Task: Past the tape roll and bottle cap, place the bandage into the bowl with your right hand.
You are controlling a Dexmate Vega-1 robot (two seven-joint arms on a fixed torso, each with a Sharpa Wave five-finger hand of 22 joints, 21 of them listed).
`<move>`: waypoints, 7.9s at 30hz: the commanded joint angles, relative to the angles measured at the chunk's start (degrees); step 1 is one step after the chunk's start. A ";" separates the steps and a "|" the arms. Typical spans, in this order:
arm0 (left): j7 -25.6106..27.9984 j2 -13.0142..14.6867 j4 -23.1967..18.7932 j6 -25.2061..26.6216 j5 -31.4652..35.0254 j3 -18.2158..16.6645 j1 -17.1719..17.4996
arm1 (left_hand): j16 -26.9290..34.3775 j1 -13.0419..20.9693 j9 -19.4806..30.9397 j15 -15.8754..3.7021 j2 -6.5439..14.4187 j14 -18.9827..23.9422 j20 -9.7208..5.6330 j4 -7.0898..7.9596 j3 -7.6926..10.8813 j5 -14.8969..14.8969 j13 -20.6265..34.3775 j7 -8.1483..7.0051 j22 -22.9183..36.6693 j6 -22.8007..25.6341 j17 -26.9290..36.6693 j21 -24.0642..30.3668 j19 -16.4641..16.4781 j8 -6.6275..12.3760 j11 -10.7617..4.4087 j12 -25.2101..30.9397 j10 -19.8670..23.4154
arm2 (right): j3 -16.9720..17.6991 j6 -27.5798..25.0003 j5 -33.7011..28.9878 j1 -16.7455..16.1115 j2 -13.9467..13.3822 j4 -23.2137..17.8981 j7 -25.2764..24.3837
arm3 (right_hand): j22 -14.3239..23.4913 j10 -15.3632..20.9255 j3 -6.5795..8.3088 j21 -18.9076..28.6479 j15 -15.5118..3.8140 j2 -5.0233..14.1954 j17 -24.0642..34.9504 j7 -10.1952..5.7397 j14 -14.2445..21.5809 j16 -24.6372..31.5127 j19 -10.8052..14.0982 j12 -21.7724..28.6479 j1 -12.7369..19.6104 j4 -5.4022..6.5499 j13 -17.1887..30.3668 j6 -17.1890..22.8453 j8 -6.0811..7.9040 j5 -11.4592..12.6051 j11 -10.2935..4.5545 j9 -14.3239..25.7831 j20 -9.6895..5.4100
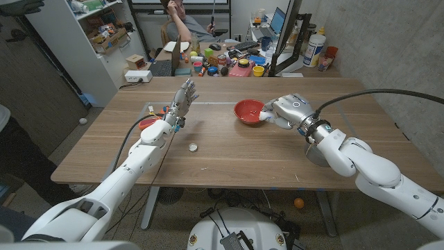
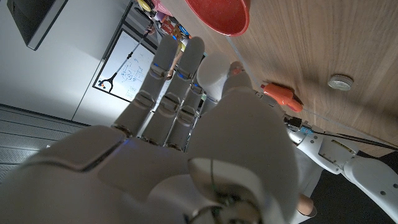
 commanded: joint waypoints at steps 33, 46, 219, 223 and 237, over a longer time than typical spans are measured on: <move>0.63 1.35 -2.15 -1.04 -1.05 -0.36 2.43 | 0.19 -0.25 0.29 -1.81 6.28 -0.43 -2.55 -0.05 -0.33 0.51 0.07 0.10 0.31 -1.33 0.16 -0.41 0.30 0.24 -0.01 0.26 -0.76 | -9.51 8.58 -1.09 21.74 8.04 10.03 7.56 | -0.88 1.24 -1.99 2.42 -3.12 1.01 0.73 0.08 1.44 -0.91 -1.23 0.10 0.16 0.50 0.48 1.48 0.33 0.65 0.08 0.41 -7.36; 1.22 2.23 -3.35 -0.47 -0.87 -0.45 2.95 | 0.17 -0.25 0.29 -1.75 6.28 -0.46 -2.58 -0.05 -0.36 0.55 0.07 0.10 0.31 -1.35 0.16 -0.49 0.32 0.22 0.08 0.25 -0.78 | -16.10 10.86 -2.97 31.36 13.40 18.70 10.89 | -1.50 1.69 -2.49 2.99 -3.12 1.30 0.98 0.20 1.68 -1.16 -1.41 -0.05 0.25 0.69 0.41 2.00 0.31 0.72 0.27 0.34 -7.32; -4.57 1.05 1.85 -2.59 -0.71 -0.21 -1.44 | 0.05 -0.25 0.29 -1.19 6.24 -0.76 -1.85 -0.06 -0.93 0.85 0.06 -0.01 0.36 -1.30 0.15 -1.55 0.41 0.23 0.22 0.20 -1.17 | -19.26 4.69 2.34 41.04 14.07 26.28 23.53 | -8.99 -34.94 -16.24 -19.32 3.87 5.37 -23.09 -2.26 -38.29 -28.49 -23.86 -25.40 -18.21 14.16 -14.30 -30.21 -15.18 0.35 1.46 -6.83 10.40; -4.52 1.39 1.11 -2.76 -0.92 -0.40 -0.95 | 0.03 -0.24 0.29 -1.13 6.25 -0.82 -1.77 -0.06 -0.94 0.86 0.06 0.02 0.36 -1.30 0.15 -1.60 0.35 0.22 0.28 0.21 -1.19 | -18.17 4.08 3.83 40.69 14.03 25.71 22.99 | -8.99 -36.03 -15.94 -19.68 4.13 5.38 -23.40 -2.25 -39.11 -28.41 -23.57 -25.48 -18.61 14.12 -14.36 -30.89 -15.22 0.02 1.64 -6.86 11.60; -4.28 2.96 -1.87 -3.41 -1.85 -1.14 1.31 | 0.01 -0.24 0.29 -1.05 6.26 -0.91 -1.65 -0.06 -0.97 0.88 0.06 0.01 0.37 -1.24 0.16 -1.70 0.33 0.24 0.26 0.20 -1.32 | -12.32 4.07 16.95 38.06 13.44 24.88 18.85 | -9.00 -37.95 -15.27 -21.15 5.47 5.44 -23.97 -2.02 -41.38 -28.41 -24.76 -25.47 -19.59 14.10 -14.44 -32.44 -15.27 -0.73 2.12 -6.90 12.52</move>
